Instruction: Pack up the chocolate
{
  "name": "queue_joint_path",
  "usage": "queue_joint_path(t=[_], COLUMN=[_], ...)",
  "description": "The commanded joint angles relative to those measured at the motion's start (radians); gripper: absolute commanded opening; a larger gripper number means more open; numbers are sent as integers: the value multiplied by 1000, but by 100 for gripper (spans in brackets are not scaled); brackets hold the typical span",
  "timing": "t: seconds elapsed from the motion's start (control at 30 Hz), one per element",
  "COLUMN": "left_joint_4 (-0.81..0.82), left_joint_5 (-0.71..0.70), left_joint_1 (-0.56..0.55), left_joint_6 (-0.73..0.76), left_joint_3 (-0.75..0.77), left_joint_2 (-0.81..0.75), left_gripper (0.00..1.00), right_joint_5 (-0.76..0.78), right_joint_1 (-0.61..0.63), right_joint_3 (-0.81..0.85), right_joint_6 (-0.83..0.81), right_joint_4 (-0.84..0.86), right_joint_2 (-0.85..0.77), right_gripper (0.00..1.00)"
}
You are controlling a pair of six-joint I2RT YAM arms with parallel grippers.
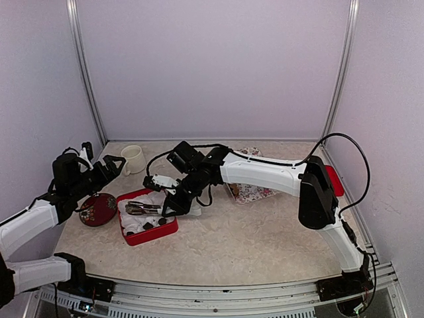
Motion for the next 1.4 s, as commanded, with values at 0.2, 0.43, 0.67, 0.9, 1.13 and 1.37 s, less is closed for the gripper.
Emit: queue_joint_path(t=[0.2, 0.43, 0.67, 0.9, 1.13, 1.37], left_joint_4=[-8, -10, -11, -8, -10, -15], left_joint_5=[1, 2, 5, 7, 9, 14], left_joint_1=[15, 17, 19, 21, 22, 21], left_joint_6=[15, 16, 18, 17, 17, 14], left_joint_3=[7, 4, 3, 1, 3, 10], left_joint_2=[-14, -21, -23, -21, -24, -27], left_gripper=[99, 99, 99, 99, 99, 99], right_joint_5=[-43, -47, -38, -44, -45, -46], right_joint_1=[7, 8, 8, 8, 10, -27], right_joint_3=[62, 90, 102, 109, 93, -32], right_joint_6=[-3, 22, 36, 32, 37, 70], right_joint_4=[1, 12, 14, 12, 20, 105], right_joint_2=[49, 78, 94, 96, 57, -110], right_gripper=[26, 27, 31, 34, 34, 34])
